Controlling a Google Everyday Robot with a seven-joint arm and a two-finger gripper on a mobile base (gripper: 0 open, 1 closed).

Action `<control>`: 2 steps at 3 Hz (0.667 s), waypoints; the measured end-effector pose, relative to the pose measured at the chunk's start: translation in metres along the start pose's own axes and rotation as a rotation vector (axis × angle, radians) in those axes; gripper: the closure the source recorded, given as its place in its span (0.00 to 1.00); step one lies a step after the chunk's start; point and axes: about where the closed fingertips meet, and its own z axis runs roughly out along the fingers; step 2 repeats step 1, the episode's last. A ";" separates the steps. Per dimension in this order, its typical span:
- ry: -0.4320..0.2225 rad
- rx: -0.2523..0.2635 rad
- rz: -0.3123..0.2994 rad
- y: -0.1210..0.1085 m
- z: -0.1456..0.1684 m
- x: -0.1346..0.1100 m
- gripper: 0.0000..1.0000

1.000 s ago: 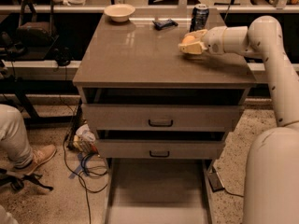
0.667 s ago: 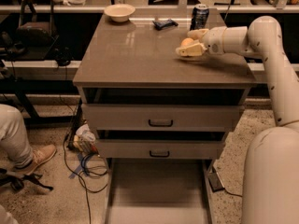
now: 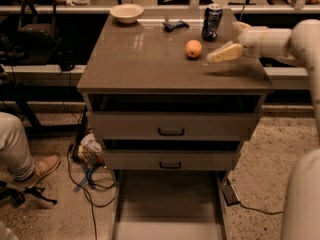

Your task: Pick orange from bottom drawer and place on counter

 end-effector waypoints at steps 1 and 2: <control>-0.046 0.126 -0.001 -0.025 -0.066 -0.002 0.00; -0.046 0.126 -0.001 -0.025 -0.066 -0.002 0.00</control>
Offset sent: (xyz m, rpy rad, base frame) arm 0.0000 0.0000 0.0000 0.0000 0.0000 0.0000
